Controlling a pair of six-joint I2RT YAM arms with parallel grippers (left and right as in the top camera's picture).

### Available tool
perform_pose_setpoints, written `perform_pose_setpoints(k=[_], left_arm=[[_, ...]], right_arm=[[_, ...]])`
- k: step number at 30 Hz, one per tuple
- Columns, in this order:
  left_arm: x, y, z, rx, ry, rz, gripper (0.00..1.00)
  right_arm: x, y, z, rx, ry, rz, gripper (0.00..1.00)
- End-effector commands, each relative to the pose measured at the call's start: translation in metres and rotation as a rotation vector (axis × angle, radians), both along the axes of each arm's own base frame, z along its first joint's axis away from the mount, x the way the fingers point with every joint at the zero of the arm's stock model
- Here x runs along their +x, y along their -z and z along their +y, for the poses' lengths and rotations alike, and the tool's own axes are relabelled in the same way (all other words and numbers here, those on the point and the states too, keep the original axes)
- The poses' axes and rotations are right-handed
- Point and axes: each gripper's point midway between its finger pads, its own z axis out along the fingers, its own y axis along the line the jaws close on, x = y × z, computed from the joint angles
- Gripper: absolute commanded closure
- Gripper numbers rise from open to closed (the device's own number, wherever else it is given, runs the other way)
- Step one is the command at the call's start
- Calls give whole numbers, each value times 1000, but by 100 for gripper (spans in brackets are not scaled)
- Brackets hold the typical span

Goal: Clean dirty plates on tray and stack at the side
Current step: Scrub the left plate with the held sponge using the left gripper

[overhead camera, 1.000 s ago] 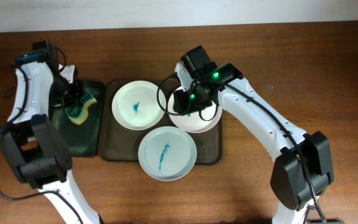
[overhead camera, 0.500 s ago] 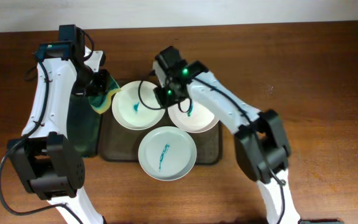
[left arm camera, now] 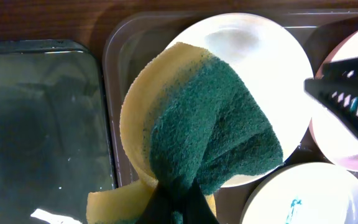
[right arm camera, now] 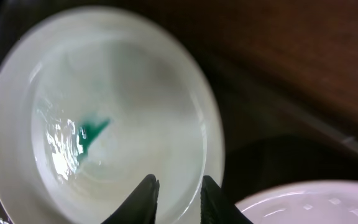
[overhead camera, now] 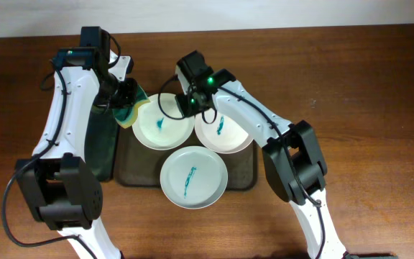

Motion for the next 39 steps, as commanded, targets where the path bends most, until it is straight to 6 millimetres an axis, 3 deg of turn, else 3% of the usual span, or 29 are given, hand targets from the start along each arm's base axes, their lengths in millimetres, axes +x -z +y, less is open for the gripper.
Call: perform_pose_setpoints(k=[1,5,6,8,10,13,16,19,20,22,23,24,26,28,30,31,34,35,37,38,39], left_arm=[[4,-11,-3,-18,-9,-33,100],[2,-11,-3,-18,-9,-28,100],[3,-11,-3,-18,-9,-29,100],[3,-11,-3,-18,-9,-30,100],[3,-11,-3,-22,-24,-27,100],[2,-11,-3,-29,-57,-17,100],[-8,-2,-13,-65,-199,50,100],[-19,47,-52,-134,-201,108,100],[-30,83,-68,-145,-251,134,100],[-28,105,-86,-212,-291,107,100],[-23,111,-111,-321,-234,63,100],[-23,116,-119,-328,-213,43,100],[-23,126,-115,-263,-217,17,100],[-16,139,-89,-116,-260,-29,100],[-16,149,-51,110,-269,-62,100],[-15,135,-39,190,-279,-48,100],[6,97,-42,192,-259,-79,100],[12,94,-49,157,-255,-95,100],[13,119,-73,34,-228,-41,100],[11,137,-97,-88,-193,12,100],[-4,156,-136,-306,-135,138,100]], right_arm=[[15,4,-9,-3,3,-27,75],[6,43,-14,-52,-10,47,75],[-2,45,-13,-59,-21,72,75],[-23,50,-10,-83,1,148,85],[-36,54,-16,-100,146,240,89],[-36,56,-28,-114,267,285,93],[-28,57,-48,-114,335,309,96],[-23,56,-56,-95,348,323,96],[-23,56,-56,-97,348,325,96],[-24,57,-56,-99,348,329,96],[-25,57,-57,-102,348,332,96],[-26,57,-58,-104,349,335,96],[-27,57,-58,-107,349,338,96],[-29,57,-59,-113,349,346,96],[-33,58,-61,-128,325,353,96],[-41,59,-61,-152,263,359,96],[-57,59,-55,-185,221,386,96],[-60,59,-51,-189,211,387,96],[-61,60,-51,-190,209,387,96],[-61,60,-51,-190,209,387,96],[-61,60,-51,-190,209,387,96]])
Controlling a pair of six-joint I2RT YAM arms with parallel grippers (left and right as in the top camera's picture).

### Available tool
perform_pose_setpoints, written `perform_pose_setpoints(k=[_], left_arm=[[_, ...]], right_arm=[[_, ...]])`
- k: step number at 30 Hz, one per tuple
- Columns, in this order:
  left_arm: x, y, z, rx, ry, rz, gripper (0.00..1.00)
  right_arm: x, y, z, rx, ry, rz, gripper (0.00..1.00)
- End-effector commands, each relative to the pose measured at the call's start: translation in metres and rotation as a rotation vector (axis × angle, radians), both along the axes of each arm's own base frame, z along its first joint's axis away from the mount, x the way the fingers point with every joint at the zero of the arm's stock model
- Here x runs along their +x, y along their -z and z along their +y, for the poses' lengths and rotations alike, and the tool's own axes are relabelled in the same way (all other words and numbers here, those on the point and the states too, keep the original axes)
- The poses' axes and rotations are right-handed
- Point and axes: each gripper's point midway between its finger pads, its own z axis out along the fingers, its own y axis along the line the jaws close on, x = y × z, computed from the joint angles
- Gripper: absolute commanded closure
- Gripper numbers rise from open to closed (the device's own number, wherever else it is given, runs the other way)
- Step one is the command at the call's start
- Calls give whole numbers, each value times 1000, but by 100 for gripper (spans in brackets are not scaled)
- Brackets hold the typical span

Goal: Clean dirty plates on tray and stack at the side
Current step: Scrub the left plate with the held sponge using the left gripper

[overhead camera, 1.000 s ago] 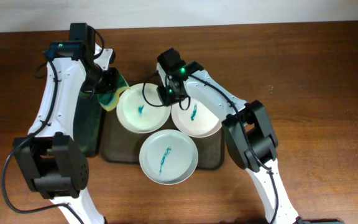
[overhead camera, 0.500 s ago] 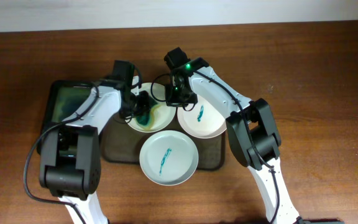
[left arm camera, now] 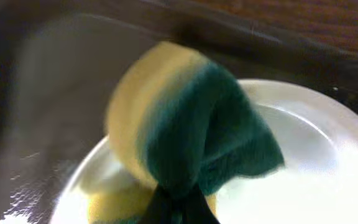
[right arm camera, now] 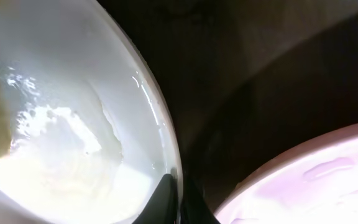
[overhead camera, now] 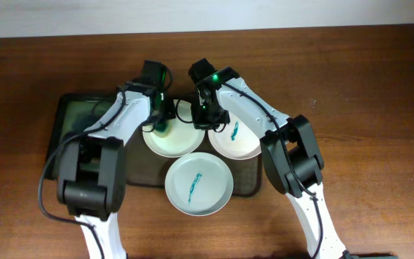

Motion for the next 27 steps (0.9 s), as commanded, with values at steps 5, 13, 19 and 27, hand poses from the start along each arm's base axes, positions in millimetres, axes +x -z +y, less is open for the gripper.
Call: perform_pose_setpoints(k=[5,13,19,27], left_arm=[[-51,27,-96,-598,149,307,100],[-66,27,-22,-249,101,363,100],[-38,-23,82,261,-92,163,100],[-41,-35,-47,-349,98,185,100]], right_arm=[[-9,12,-3,-54,-42,10,96],[-8,12,-3,-51,-42,6,96],[-7,12,-3,-50,-33,5,96],[-7,12,-3,-50,-33,5,96]])
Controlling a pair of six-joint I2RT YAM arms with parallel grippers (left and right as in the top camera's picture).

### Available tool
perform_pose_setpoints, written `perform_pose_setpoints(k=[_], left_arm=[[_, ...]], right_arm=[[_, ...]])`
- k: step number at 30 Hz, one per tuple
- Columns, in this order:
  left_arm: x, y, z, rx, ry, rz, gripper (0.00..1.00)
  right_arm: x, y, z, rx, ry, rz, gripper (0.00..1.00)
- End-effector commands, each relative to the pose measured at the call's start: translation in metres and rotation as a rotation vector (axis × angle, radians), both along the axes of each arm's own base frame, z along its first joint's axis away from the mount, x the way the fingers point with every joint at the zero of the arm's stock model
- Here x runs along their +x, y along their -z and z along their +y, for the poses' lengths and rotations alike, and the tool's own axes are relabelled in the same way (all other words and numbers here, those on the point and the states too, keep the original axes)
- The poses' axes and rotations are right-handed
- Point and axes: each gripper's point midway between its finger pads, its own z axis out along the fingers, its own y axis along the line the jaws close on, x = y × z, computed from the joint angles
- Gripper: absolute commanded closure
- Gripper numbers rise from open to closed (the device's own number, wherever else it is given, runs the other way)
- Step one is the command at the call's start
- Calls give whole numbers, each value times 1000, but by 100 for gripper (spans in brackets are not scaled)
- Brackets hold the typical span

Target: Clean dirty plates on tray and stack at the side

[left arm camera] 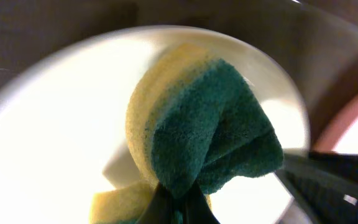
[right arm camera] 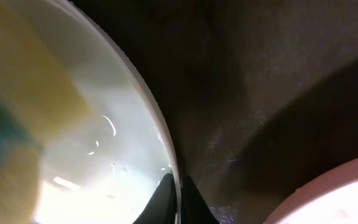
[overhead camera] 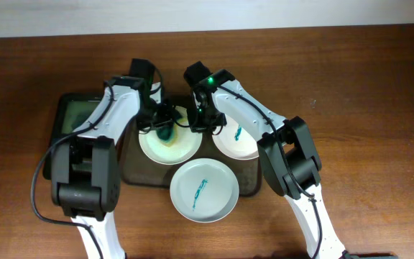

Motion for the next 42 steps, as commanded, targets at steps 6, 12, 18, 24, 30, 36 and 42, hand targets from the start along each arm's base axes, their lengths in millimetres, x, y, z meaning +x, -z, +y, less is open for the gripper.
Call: perform_pose_setpoints(k=[6,12,18,24,30,36,42], left_arm=[[4,-21,25,143,-30,-53,100],[11,-139,130,409,-199,-255,100],[-19,-58,202,465,-348,-123,100],[-25,-36,215,470,-384,-129,85],[-12,-104,195,340,-388,-310,46],[-16,-142,180,264,-376,-410,1],[-16,-142,180,264,-376,-410,1]], right_arm=[[-3,13,-13,-61,-6,16,96],[6,-11,-23,-107,-101,-78,96],[23,-97,-48,-296,-106,-353,96],[18,-135,-39,-581,-205,-585,96],[19,-200,-28,-497,-199,-710,96],[25,-264,-91,-864,-86,-879,96],[16,-275,-136,-1073,-80,-826,96]])
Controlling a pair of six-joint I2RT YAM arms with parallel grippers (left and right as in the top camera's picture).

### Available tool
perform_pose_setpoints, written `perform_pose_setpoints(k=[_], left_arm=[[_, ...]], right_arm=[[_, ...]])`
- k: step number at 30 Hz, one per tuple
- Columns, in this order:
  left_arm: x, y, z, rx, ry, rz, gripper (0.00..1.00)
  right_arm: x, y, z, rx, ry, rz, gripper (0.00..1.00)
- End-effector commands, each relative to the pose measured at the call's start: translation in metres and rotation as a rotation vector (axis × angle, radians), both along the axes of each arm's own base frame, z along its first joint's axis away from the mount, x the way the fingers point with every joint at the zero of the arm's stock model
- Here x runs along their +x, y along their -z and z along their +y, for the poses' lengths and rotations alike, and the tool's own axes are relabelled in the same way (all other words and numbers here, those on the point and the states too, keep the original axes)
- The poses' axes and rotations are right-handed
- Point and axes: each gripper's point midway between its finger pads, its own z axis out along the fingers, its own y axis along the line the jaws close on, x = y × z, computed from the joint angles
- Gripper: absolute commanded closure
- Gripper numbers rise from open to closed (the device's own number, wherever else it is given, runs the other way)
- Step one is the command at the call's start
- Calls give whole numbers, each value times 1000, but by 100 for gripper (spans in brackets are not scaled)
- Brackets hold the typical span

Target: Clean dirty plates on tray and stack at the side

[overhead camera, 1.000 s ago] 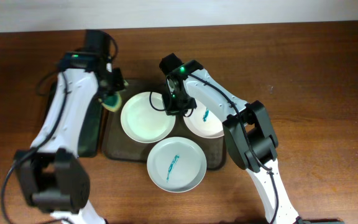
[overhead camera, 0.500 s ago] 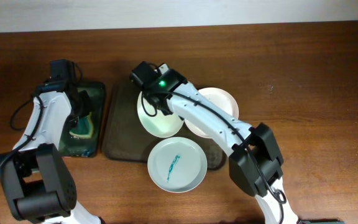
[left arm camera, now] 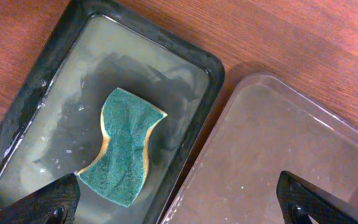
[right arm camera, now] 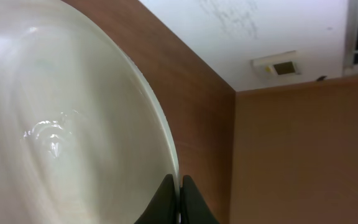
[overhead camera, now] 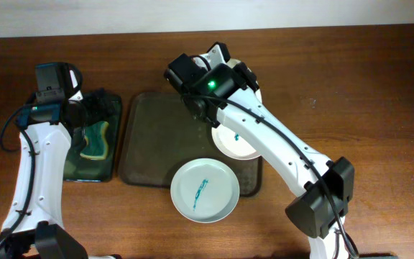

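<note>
My right gripper [right arm camera: 178, 186] is shut on the rim of a white plate [right arm camera: 73, 124] whose face shows no stain. In the overhead view my right gripper [overhead camera: 230, 72] holds it raised behind the brown tray [overhead camera: 157, 137], mostly hidden under the arm. A pink-tinged plate [overhead camera: 236, 142] with a teal smear sits on the tray's right side. Another white plate [overhead camera: 204, 191] with a teal streak rests at the tray's front edge. The green and yellow sponge [left arm camera: 124, 146] lies in the black water basin [left arm camera: 55, 99]. My left gripper [left arm camera: 179, 205] hangs wide open above it, holding nothing.
The basin [overhead camera: 74, 169] stands just left of the tray [left arm camera: 278, 155], nearly touching it. Brown tabletop [overhead camera: 365, 108] extends to the right of the tray. A pale wall runs along the table's back edge.
The sponge was in my left gripper on the white plate; it now lies in the basin with that gripper open above. My right gripper has lifted the plate off the tray.
First my left gripper held the sponge beside a teal-stained plate while the right fingers straddled its rim. Then the right gripper was shut on the rim and the sponge was on the plate. Now the sponge lies in the basin and the unstained plate is held aloft.
</note>
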Motion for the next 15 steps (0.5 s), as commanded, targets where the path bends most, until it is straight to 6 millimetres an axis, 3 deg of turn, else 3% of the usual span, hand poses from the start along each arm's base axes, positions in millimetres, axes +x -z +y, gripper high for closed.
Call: perform_pose_setpoints(k=[1,4,15], left_arm=[[3,-11,1,-4,2,-30,1],[3,-11,1,-4,2,-30,1],[3,-11,1,-4,2,-30,1]], right_arm=[[-5,-32,-15,-35,73,-152,96],[-19,-33,-26,-12,150,-196,96],[-25,-32,-32,-57,146,-150,96]])
